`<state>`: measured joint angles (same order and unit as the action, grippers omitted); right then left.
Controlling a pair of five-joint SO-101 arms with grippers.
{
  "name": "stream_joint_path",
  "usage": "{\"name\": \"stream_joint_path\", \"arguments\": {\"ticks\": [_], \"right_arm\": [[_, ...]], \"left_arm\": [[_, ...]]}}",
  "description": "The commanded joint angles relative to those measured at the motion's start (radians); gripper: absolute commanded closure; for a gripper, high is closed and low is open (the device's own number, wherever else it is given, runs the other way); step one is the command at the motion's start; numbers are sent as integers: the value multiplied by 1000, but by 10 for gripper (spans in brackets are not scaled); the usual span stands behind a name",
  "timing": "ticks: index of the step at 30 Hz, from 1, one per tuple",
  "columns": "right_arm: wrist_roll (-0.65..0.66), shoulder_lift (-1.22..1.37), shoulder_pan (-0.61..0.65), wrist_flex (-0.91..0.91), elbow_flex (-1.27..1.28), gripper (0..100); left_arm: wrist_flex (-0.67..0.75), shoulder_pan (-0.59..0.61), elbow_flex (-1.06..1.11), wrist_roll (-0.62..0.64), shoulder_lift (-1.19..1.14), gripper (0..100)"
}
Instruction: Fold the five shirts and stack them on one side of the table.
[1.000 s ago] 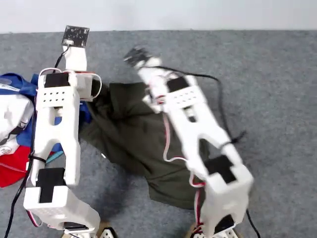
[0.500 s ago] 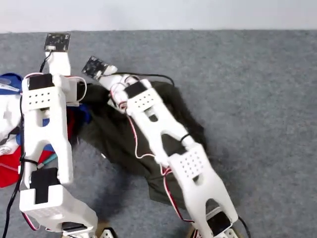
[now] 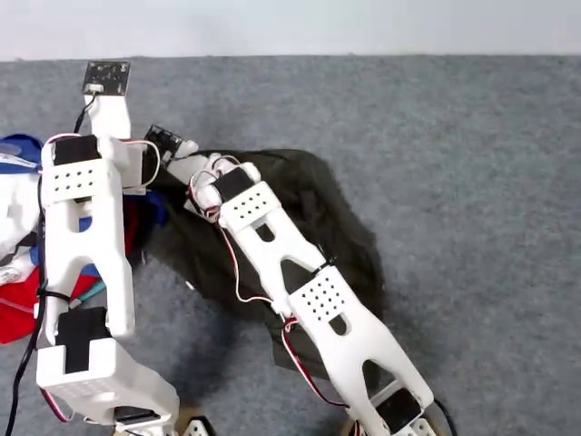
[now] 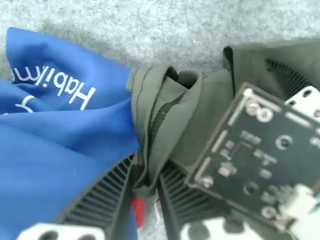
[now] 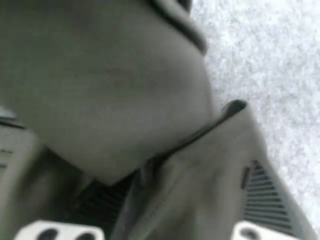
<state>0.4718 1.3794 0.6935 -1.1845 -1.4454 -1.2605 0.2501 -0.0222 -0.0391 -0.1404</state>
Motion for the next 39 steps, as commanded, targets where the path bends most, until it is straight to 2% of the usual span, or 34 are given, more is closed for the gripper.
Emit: {"name": "stream_joint_path", "arguments": {"ticks": [1, 3, 5, 7, 10, 24, 33, 39], "right_arm": [[3, -2, -39, -10, -26, 898], [-3, -7, -77, -10, -26, 998], [-3, -12, -122, -13, -28, 957], [-3, -44, -168, -45, -28, 991], [-3, -117, -223, -117, -28, 991], [-3, -476, -407, -602, -28, 989], [-46, -687, -464, -616, -15, 989], [-52, -866, -466, -616, -15, 989]], "left_arm": [[-8, 6, -24, 3, 48, 988], [-8, 6, -24, 3, 48, 988], [-8, 6, -24, 3, 48, 988], [-8, 6, -24, 3, 48, 988], [-8, 6, -24, 3, 48, 988], [-8, 3, -24, 3, 48, 988], [-95, 2, -47, 3, 60, 988], [-265, 0, -245, 5, 60, 988]]}}
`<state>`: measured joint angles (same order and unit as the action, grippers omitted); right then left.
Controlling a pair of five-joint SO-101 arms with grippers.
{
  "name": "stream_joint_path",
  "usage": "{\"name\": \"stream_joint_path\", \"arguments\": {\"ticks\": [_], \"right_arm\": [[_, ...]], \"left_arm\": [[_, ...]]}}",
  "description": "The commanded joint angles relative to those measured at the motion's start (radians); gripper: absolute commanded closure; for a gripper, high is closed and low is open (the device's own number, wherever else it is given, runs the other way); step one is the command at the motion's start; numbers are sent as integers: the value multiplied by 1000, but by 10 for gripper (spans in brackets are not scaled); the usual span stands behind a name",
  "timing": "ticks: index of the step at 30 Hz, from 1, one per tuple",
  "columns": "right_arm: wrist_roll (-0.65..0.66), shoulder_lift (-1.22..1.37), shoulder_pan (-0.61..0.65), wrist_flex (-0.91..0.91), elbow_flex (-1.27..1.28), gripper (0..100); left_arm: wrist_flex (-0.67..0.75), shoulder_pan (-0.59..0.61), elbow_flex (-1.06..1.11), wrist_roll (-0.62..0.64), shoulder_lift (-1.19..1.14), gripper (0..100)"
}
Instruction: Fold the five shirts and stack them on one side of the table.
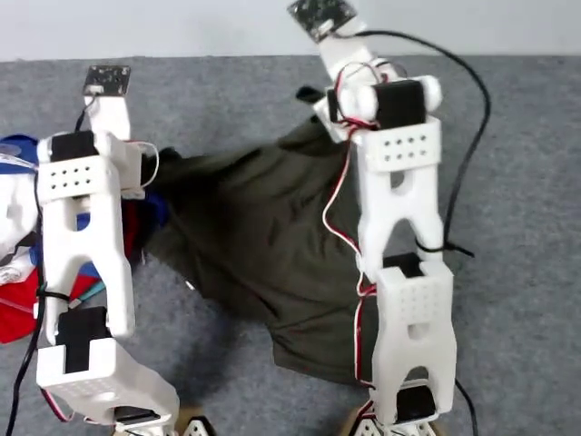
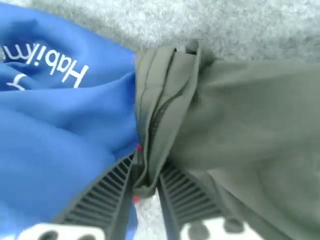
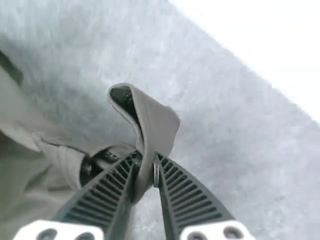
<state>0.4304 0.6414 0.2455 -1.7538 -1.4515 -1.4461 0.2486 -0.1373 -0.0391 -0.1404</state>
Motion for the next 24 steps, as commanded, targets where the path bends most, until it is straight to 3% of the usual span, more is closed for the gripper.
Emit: {"name": "stream_joint_path", "arguments": {"ticks": [1, 5, 9, 17, 21, 24], "right_arm": [[-11, -160, -18, -47, -9, 989], [-11, -300, -16, -47, -9, 989], [-11, -429, -16, -47, -9, 989], [-6, -742, -28, -45, 164, 989], [-8, -969, -130, -42, 325, 989], [-11, -1138, -278, -39, 402, 989]], "left_arm": [[-123, 2, -179, 5, 60, 988], [-305, 2, -429, 5, 60, 988], [-308, -2, -587, 9, 123, 988], [-299, -144, -621, 9, 483, 988], [-299, -146, -621, 9, 674, 988], [-279, -144, -621, 9, 813, 988]]}}
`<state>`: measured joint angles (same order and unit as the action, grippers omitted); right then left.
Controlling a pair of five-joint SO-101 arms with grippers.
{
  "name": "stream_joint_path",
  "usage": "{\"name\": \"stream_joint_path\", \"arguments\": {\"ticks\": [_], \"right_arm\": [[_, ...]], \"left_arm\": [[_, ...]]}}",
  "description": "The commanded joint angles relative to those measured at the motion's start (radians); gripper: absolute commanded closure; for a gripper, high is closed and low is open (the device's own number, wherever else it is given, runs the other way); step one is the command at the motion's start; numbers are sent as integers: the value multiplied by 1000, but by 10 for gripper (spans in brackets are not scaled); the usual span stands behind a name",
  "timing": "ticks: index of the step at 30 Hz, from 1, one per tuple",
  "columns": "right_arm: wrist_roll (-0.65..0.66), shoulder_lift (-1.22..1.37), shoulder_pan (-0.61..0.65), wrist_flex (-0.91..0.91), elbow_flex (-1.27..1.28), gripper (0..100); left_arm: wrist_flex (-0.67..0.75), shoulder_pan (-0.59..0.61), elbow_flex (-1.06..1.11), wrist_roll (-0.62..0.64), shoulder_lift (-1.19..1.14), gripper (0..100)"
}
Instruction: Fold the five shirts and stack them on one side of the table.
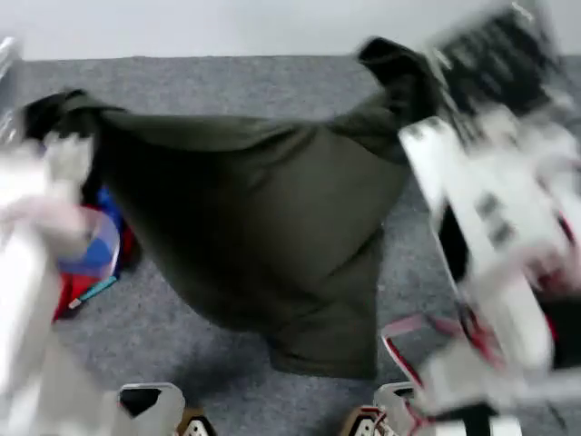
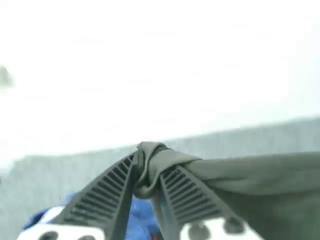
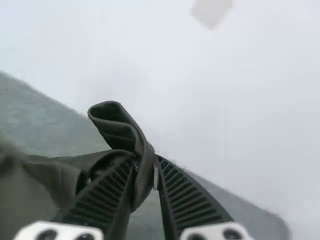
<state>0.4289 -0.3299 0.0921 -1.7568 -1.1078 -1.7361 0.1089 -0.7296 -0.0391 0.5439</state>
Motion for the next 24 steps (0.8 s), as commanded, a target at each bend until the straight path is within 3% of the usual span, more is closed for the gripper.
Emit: {"name": "stream_joint_path", "arguments": {"ticks": [1, 10, 18, 24], "right_arm": [[-9, -216, -180, -36, 72, 989], [-11, -483, -518, 102, 81, 989], [-23, -532, -607, 150, 92, 989], [-80, -429, -599, 151, 235, 989]], "left_arm": [[29, -5, -28, 9, 173, 988], [77, 38, -28, 11, 322, 988], [78, 49, -7, 11, 313, 988], [155, 44, 240, 9, 238, 988]]}}
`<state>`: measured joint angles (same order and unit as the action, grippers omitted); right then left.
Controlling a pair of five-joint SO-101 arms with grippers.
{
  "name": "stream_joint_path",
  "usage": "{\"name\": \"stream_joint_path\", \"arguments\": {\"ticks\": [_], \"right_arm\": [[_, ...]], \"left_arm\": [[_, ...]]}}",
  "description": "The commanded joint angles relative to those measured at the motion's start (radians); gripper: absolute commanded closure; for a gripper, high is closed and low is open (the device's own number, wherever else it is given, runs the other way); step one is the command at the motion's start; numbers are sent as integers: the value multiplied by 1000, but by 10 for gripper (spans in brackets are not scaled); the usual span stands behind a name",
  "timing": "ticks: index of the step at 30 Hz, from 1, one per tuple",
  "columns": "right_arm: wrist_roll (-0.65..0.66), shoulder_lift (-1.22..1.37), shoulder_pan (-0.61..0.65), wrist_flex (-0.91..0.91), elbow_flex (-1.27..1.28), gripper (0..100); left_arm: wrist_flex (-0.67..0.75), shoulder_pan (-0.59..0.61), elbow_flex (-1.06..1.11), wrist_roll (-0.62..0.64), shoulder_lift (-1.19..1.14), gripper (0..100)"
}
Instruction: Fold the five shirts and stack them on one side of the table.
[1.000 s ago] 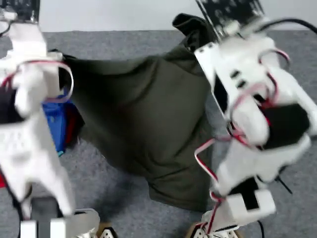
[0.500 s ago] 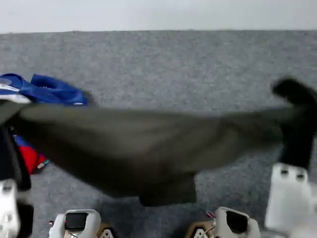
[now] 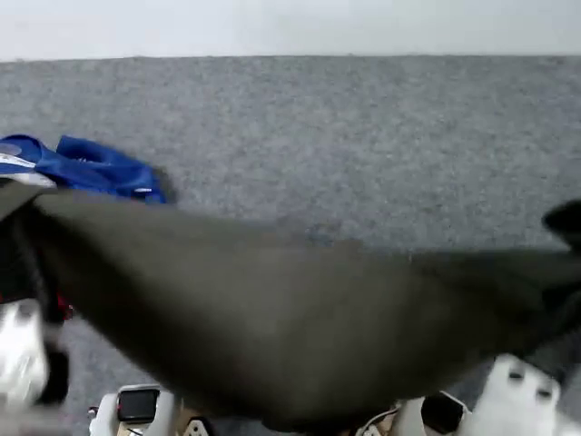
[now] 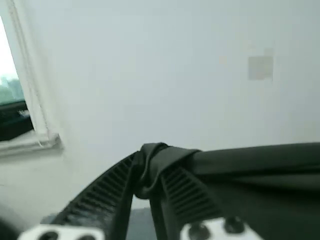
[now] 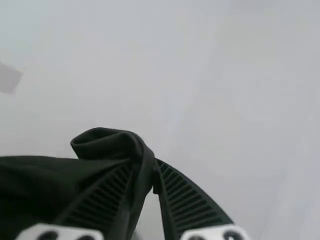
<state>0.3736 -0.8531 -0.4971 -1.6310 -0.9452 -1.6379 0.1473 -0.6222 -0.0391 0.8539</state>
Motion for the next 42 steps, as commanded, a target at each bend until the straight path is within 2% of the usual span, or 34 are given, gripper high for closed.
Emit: {"name": "stream_joint_path", "arguments": {"ticks": [1, 6, 10, 16, 21, 25, 28, 32, 35, 38, 42], "right_arm": [[-29, 117, -2, 25, 95, 989], [-26, 252, 142, 24, 198, 989], [-31, 384, 232, 91, 295, 989], [-29, 616, 252, 328, 433, 989], [-28, 782, 312, 269, 446, 984], [-32, 921, 463, 213, 446, 972], [-34, 1021, 624, 214, 445, 875], [-26, 1132, 852, 237, 440, 723], [2, 1213, 993, 295, 440, 667], [54, 1296, 1081, 343, 440, 663], [55, 1432, 1098, 361, 440, 663]], "left_arm": [[86, 6, 191, 9, -97, 988], [295, 6, 469, 5, -238, 988], [488, 5, 605, 3, -374, 988], [752, -8, 650, 3, -658, 988], [855, -32, 647, 3, -910, 988], [844, -12, 648, 8, -994, 988], [789, 18, 641, 9, -977, 988], [597, 86, 576, 52, -919, 988], [442, 158, 499, 112, -876, 988], [293, 209, 421, 114, -833, 988], [176, 230, 372, 112, -792, 988]]}}
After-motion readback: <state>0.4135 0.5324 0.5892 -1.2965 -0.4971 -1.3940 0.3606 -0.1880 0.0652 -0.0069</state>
